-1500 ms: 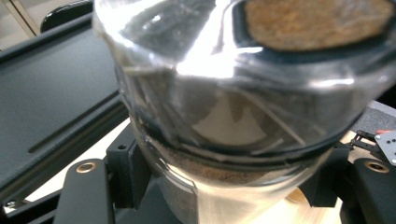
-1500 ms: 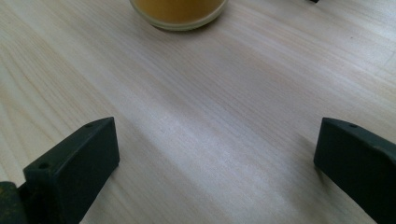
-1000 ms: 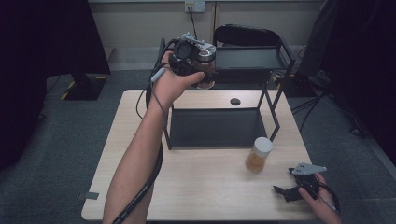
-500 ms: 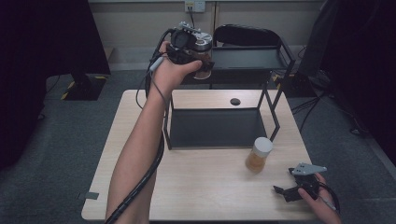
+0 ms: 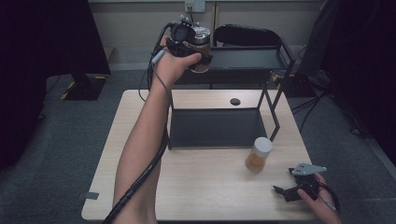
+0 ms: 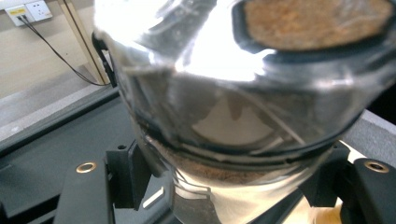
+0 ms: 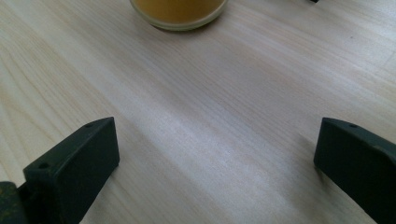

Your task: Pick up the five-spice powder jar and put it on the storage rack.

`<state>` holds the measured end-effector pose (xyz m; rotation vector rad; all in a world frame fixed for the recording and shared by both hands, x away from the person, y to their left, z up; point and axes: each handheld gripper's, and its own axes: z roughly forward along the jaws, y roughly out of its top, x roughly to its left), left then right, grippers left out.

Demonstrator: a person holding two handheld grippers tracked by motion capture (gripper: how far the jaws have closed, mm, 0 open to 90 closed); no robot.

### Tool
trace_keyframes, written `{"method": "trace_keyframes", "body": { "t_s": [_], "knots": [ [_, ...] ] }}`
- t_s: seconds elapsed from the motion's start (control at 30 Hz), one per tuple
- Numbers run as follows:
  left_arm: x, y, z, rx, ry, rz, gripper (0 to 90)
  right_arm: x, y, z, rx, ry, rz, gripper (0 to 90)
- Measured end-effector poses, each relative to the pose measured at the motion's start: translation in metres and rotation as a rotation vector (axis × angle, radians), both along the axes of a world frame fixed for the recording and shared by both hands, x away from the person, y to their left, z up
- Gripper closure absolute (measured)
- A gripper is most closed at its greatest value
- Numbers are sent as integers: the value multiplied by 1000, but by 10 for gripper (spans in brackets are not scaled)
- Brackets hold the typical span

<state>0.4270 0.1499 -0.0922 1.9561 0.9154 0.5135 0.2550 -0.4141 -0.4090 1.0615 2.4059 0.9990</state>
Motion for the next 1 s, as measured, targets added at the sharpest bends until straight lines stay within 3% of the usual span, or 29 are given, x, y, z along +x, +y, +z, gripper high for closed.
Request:
{"method": "trace_keyframes", "body": {
  "t_s": [1.0],
  "knots": [
    [32, -12, -12, 10, 12, 54, 313, -1, 1, 0, 0, 3, -3, 0]
  ]
}}
